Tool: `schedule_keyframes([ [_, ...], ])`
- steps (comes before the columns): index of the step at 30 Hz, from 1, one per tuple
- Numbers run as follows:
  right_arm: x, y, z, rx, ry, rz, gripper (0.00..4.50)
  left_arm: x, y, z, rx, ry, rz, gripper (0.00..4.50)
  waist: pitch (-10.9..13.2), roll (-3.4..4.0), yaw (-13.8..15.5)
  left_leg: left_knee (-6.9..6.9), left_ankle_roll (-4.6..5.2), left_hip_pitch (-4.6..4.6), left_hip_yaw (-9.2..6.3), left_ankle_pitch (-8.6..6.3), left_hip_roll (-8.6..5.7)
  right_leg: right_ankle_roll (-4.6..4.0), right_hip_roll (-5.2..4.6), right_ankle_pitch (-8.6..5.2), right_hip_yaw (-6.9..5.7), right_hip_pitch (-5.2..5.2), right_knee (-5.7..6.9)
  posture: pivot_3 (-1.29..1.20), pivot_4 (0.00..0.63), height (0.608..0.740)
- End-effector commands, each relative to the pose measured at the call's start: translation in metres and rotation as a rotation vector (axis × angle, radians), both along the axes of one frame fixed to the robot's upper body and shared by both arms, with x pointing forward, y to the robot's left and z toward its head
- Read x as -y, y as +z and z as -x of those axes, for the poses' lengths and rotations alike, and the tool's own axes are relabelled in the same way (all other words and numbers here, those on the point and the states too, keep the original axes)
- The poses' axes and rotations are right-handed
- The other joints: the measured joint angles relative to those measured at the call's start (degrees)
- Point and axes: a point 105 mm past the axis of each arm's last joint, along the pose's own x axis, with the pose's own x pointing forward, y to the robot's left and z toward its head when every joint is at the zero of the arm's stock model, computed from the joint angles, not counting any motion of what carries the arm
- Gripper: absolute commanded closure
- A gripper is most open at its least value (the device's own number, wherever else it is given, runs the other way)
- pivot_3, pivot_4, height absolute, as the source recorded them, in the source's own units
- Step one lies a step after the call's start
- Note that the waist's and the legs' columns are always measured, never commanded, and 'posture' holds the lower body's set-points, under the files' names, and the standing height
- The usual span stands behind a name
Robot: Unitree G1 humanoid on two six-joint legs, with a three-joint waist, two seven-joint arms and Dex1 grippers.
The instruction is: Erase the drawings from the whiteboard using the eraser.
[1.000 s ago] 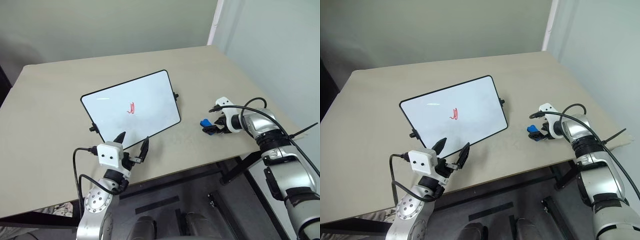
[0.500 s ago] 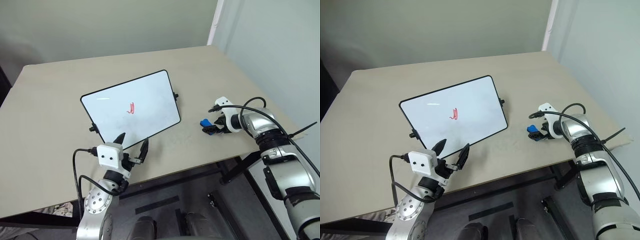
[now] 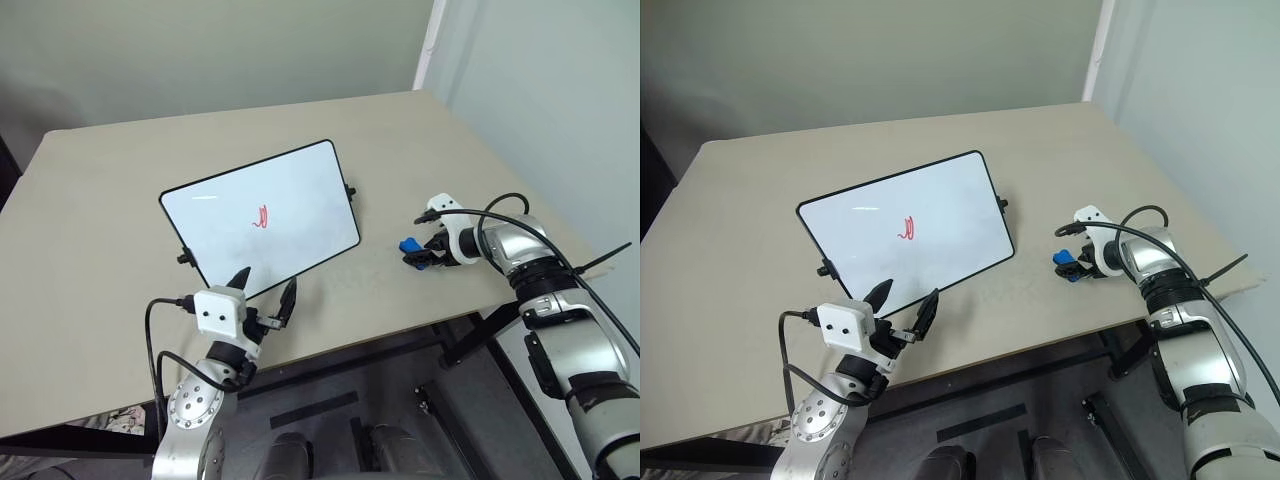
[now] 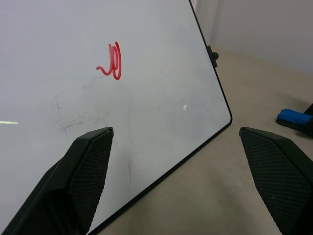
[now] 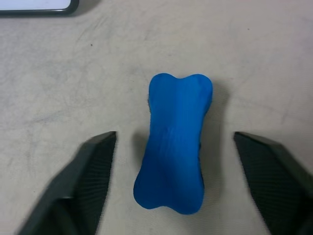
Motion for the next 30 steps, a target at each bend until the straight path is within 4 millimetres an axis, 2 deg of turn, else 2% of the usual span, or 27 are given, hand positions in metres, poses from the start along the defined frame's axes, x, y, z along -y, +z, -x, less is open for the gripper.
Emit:
schedule_keyframes([
  [1,-0.005,0.016,-0.005,0.044,0.017,-0.004,1.28,0.000,0.010,0.000,0.041,0.002,0.012,0.00,0.00,0.00,0.00,0.00,0.00,0.00,0.00,0.00,0.00,0.00,0.00,0.00,0.00,0.00,0.00,0.00,0.150,0.727],
  [4,-0.004,0.016,-0.004,0.042,0.017,-0.005,1.28,0.000,0.009,0.000,0.040,-0.001,0.013,0.00,0.00,0.00,0.00,0.00,0.00,0.00,0.00,0.00,0.00,0.00,0.00,0.00,0.00,0.00,0.00,0.00,0.150,0.727],
  [6,-0.004,0.016,-0.004,0.042,0.015,-0.005,1.62,0.000,0.009,0.000,0.039,-0.002,0.013,0.00,0.00,0.00,0.01,0.00,0.00,0.00,0.00,0.00,0.00,0.00,0.00,0.00,0.00,0.00,0.00,0.00,0.150,0.727],
  [7,-0.003,0.016,-0.004,0.043,0.010,-0.007,1.82,0.000,0.009,0.000,0.038,-0.003,0.013,0.00,0.00,0.00,0.01,0.00,0.00,0.00,0.00,0.00,0.00,0.00,0.00,0.00,0.00,0.00,0.00,0.00,0.150,0.727],
  [11,0.000,0.017,-0.004,0.044,-0.003,-0.010,3.18,0.000,0.008,0.000,0.036,-0.007,0.013,0.00,0.00,0.00,0.01,0.00,0.00,0.00,0.00,0.00,0.00,0.00,0.00,0.00,0.00,0.00,0.00,0.00,0.150,0.727],
  [30,0.008,0.021,-0.003,0.064,-0.010,0.005,3.18,0.002,0.008,0.001,0.029,-0.020,0.011,0.00,0.00,0.00,0.01,0.00,0.00,0.00,0.00,0.00,0.00,0.00,0.00,0.00,0.00,0.00,0.00,0.00,0.150,0.727],
])
